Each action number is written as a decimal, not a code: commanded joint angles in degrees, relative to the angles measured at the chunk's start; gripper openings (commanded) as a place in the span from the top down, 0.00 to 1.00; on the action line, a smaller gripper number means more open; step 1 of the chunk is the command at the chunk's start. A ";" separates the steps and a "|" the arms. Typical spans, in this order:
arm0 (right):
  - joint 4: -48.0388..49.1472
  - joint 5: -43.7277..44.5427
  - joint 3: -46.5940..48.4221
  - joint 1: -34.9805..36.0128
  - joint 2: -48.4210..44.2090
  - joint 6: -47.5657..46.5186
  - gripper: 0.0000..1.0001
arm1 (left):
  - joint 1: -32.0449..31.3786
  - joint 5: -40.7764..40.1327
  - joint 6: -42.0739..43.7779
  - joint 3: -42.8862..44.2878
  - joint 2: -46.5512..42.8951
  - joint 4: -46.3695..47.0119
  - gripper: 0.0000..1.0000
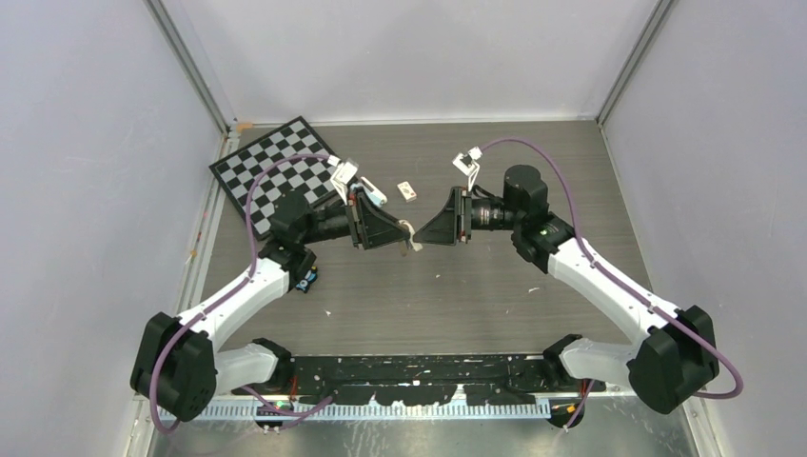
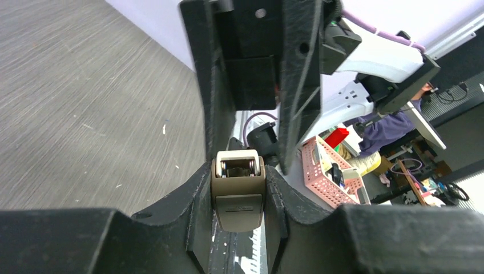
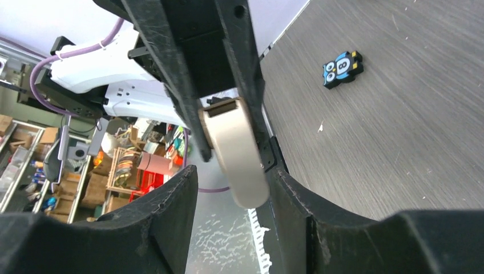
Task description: Load the staples into the stapler
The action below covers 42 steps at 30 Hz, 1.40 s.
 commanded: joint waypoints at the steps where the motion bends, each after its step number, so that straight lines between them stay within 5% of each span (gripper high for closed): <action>1: 3.41 -3.56 -0.39 0.60 0.90 1.42 0.45 | -0.33 2.88 -1.60 0.81 -0.21 8.27 1.00; 10: 1.91 -3.74 1.45 2.41 2.94 0.11 0.56 | -0.33 2.19 -2.83 -0.33 0.15 11.87 1.00; 15: 3.48 -3.14 1.19 2.56 2.34 0.61 0.82 | -0.26 0.08 -2.62 -1.21 -0.89 11.99 0.99; 19: 5.48 0.70 1.10 2.59 1.24 2.90 0.88 | 0.63 -2.48 -1.44 -0.51 -3.27 5.44 0.50; 24: 12.48 5.78 0.34 2.59 0.47 9.57 0.88 | 0.81 -5.72 2.22 -3.34 -7.82 1.19 0.28; 42: 19.57 4.12 -1.80 2.88 1.49 14.00 0.88 | 0.73 -5.80 -1.49 -3.25 -5.48 5.82 0.32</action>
